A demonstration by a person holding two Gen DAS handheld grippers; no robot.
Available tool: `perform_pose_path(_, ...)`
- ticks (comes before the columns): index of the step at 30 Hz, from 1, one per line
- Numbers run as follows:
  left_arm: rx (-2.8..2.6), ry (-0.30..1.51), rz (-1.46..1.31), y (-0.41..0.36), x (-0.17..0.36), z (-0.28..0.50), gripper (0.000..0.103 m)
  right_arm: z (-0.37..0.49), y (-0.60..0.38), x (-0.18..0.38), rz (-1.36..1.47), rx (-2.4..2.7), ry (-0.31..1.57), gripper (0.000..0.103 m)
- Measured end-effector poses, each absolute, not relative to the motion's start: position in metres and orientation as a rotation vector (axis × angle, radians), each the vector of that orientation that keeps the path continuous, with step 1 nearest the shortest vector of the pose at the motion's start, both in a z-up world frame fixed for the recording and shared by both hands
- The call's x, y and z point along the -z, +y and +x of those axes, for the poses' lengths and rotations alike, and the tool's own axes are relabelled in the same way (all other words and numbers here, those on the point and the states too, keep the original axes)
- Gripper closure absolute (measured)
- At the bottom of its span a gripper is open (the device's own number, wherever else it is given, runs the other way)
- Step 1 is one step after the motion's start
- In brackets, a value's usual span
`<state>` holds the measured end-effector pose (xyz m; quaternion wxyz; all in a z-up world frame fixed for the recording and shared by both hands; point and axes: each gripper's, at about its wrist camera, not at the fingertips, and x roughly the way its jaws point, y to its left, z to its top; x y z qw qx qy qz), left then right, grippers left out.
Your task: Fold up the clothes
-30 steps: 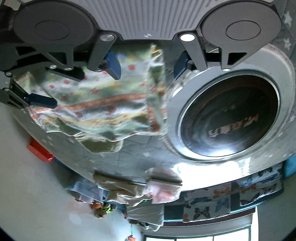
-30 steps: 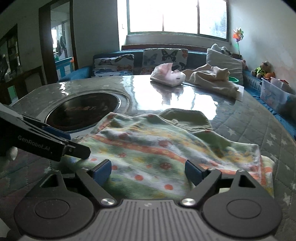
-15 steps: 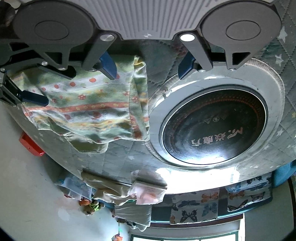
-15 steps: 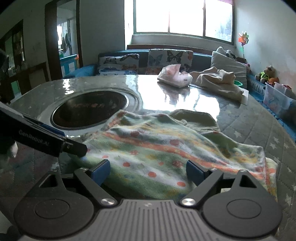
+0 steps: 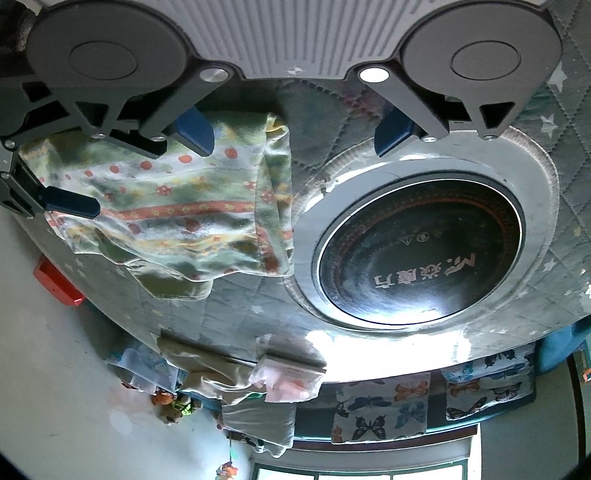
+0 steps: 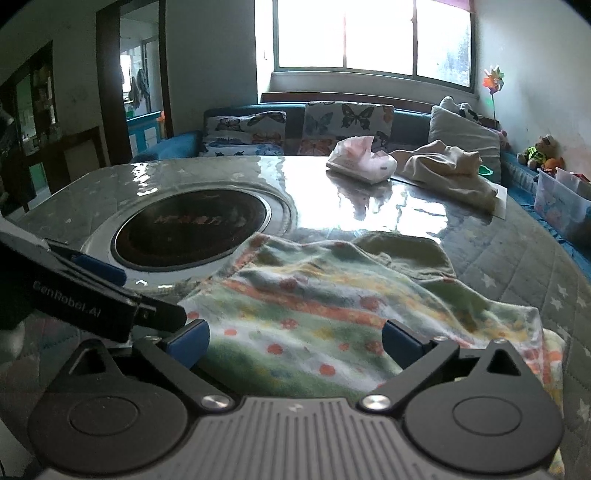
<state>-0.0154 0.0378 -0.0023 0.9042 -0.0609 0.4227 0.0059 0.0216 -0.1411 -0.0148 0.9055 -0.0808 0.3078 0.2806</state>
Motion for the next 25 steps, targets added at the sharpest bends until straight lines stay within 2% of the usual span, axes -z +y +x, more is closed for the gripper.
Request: perform_pose_path(25,0.131,0.825,-0.070,-0.019,-0.014,-0.001,0.007,0.014,-0.205,0.012,-0.013,-0.371,0.634,0.000)
